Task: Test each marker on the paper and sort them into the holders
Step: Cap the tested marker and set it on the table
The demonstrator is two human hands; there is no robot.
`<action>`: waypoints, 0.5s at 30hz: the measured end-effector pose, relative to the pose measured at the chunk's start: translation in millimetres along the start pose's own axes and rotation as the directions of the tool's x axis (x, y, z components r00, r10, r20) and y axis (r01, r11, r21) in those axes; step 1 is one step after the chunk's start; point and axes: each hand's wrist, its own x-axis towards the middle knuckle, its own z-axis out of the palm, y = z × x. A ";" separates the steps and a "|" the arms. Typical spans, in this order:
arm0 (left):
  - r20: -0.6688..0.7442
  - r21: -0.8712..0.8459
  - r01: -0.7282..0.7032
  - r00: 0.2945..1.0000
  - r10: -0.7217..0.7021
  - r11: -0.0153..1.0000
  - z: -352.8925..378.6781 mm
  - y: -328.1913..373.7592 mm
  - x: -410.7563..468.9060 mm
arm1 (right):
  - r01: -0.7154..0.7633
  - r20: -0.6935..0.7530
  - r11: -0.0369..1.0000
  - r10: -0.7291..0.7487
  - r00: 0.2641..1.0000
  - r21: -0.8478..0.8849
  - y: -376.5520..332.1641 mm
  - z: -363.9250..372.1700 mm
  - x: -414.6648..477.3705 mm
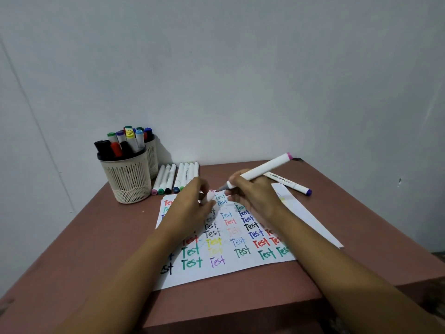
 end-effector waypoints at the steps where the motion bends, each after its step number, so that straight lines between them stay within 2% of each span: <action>1: -0.002 -0.003 -0.011 1.000 0.011 1.000 -0.7 1.0 -0.3 | 0.007 -0.010 1.000 -0.007 1.000 0.000 3.0 2.4 1.3; 7: 0.039 -0.034 -0.080 0.996 0.081 0.996 -4.8 5.0 -1.8 | 0.011 -0.017 1.000 -0.011 1.000 0.012 7.6 -2.3 8.4; 15: -0.003 -0.074 -0.090 0.996 0.090 0.993 -6.9 4.5 -5.6 | 0.009 0.023 1.000 -0.009 1.000 -0.021 3.9 -10.5 7.4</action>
